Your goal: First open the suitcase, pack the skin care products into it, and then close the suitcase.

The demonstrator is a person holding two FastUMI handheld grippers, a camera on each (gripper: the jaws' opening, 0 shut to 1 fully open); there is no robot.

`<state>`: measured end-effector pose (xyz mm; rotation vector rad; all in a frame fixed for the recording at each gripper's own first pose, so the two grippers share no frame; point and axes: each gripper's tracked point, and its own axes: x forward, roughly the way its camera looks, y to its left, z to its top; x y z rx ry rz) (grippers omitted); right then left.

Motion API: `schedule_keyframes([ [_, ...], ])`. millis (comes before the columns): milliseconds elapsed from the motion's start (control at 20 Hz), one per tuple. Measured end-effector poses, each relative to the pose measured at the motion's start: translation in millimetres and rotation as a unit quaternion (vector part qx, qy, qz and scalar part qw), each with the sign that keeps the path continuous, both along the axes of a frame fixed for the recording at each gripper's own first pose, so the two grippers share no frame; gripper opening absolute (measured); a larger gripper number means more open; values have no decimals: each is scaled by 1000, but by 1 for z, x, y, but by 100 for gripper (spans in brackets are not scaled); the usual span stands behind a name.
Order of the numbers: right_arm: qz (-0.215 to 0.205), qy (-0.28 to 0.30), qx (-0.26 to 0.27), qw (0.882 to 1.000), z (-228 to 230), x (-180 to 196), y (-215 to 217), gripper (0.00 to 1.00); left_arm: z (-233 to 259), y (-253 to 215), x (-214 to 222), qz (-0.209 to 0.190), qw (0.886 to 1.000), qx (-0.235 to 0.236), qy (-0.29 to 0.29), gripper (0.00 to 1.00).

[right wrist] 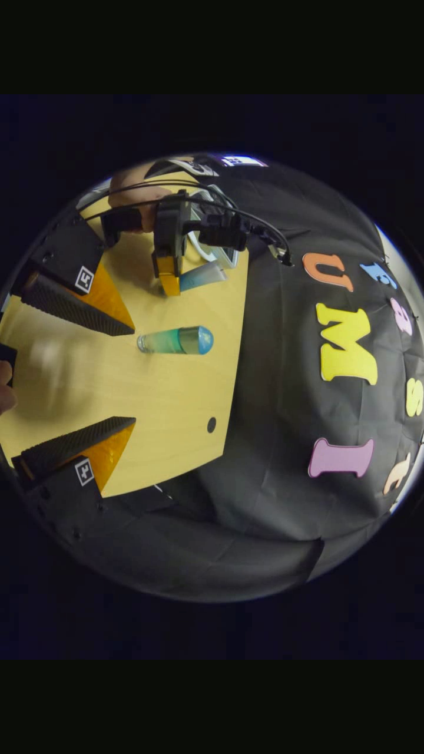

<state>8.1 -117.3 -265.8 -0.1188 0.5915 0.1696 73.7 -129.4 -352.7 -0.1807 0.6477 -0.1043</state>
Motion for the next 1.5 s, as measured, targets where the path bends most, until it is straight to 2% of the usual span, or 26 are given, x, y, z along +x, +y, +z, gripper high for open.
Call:
schedule_keyframes([
  [150,9,2,10,1000,-14,19,20,84,34,4,-13,-4,1000,-11,-9,39],
  [300,11,19,26,999,-34,41,43,84,67,21,-34,-4,1000,4,-16,39],
  [600,-32,67,78,994,-72,69,65,82,101,46,-67,24,1000,-1,-4,39],
  [750,-37,75,84,993,-79,83,71,74,112,56,-75,35,999,0,-2,39],
  [800,-41,76,83,993,-81,87,71,75,114,59,-77,39,999,-1,-1,39],
  [1050,-61,82,77,992,-88,94,69,43,125,84,-85,59,998,1,-1,39],
  [1300,-58,84,63,993,-84,94,70,35,131,123,-93,88,996,-4,-3,39],
  [1450,-48,77,68,994,-68,90,78,33,135,163,-95,111,994,-6,-6,39],
  [1500,-45,75,72,994,-60,89,82,35,136,178,-95,116,993,-6,-7,39],
])
